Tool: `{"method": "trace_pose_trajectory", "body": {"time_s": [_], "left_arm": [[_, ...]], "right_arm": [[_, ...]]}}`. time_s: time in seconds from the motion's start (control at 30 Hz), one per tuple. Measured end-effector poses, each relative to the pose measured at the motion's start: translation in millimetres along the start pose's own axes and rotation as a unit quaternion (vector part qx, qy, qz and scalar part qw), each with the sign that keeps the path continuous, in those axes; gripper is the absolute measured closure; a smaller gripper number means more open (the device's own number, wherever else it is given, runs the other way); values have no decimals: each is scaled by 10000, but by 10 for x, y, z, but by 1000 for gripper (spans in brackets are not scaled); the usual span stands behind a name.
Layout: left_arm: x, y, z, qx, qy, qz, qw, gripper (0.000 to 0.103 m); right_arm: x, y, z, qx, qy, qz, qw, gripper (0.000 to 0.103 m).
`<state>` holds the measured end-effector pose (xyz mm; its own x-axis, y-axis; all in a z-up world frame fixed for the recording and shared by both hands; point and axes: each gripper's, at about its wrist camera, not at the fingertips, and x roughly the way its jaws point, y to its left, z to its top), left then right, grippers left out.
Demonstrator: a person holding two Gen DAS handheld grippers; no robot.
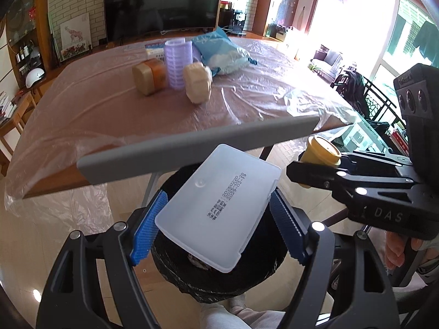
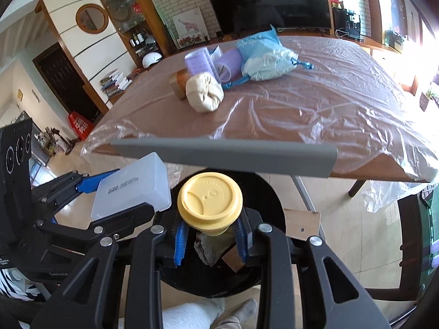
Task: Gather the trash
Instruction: 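Lower the held case and cup over the black trash bin with both tools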
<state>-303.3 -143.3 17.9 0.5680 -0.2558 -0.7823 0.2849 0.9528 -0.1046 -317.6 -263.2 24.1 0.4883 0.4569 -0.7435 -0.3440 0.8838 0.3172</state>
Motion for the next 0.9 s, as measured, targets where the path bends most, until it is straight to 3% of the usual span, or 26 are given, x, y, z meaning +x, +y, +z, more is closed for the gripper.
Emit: {"method": "trace_pose_trajectory", "body": {"time_s": [0.9], "left_arm": [[389,159,-400,374,669,-10,9971,25]], "right_arm": [[522,78,-350,159,653,-702,9953,74]]}}
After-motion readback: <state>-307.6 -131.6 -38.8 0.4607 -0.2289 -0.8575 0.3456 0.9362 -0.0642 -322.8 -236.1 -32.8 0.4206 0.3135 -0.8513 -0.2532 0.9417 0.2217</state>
